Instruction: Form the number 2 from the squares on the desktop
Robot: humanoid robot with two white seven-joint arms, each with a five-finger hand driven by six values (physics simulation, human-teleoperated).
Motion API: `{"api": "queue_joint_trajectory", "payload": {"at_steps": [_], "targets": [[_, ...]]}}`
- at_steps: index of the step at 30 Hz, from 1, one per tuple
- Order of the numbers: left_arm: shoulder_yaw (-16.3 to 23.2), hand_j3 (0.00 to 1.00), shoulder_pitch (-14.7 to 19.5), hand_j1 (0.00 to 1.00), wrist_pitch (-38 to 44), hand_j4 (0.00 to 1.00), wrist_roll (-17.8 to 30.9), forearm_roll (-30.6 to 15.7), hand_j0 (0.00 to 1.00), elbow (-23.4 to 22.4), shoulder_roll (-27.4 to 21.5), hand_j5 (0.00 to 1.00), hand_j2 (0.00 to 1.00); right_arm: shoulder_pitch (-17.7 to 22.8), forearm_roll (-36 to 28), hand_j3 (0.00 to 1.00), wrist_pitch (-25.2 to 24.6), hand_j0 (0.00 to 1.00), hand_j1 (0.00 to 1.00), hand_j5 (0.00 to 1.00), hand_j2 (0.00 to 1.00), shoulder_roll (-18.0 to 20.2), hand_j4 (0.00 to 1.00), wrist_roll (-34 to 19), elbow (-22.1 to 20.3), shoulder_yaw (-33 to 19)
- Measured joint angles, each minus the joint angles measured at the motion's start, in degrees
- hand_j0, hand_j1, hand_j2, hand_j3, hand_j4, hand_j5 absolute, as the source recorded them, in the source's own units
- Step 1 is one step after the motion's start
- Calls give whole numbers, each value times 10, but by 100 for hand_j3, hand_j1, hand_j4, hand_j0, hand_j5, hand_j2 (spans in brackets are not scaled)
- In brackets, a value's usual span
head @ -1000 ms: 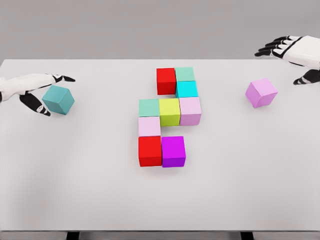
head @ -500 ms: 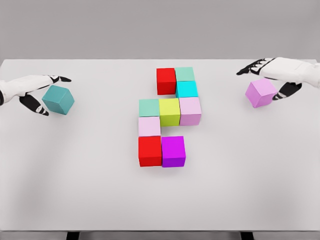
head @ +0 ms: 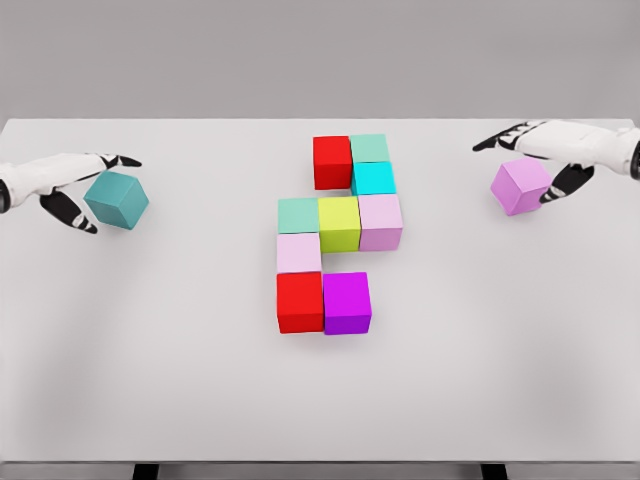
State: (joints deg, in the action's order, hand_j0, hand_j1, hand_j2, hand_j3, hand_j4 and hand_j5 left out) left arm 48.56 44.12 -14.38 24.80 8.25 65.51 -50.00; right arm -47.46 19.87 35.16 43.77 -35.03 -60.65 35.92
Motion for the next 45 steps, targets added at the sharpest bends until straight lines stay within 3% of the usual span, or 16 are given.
{"api": "queue_joint_trajectory", "payload": {"at_steps": [14, 24, 31, 45], "targets": [[0, 95, 6, 95, 0, 95, -1, 7, 95, -35, 21, 95, 95, -20, 17, 100, 0, 100, 100, 100, 100, -27, 100, 0, 62, 19], [0, 77, 4, 77, -1, 77, -2, 5, 77, -37, 27, 77, 77, -28, 29, 100, 0, 100, 100, 100, 100, -41, 100, 0, 100, 29], [-1, 49, 5, 49, -4, 49, -1, 1, 49, -37, 28, 49, 49, -40, 43, 100, 0, 100, 100, 100, 100, -53, 100, 0, 130, 38], [0, 32, 26, 32, -2, 32, 6, -19, 32, -17, 36, 32, 32, -54, 74, 100, 0, 100, 100, 100, 100, -75, 100, 0, 175, 39]]}}
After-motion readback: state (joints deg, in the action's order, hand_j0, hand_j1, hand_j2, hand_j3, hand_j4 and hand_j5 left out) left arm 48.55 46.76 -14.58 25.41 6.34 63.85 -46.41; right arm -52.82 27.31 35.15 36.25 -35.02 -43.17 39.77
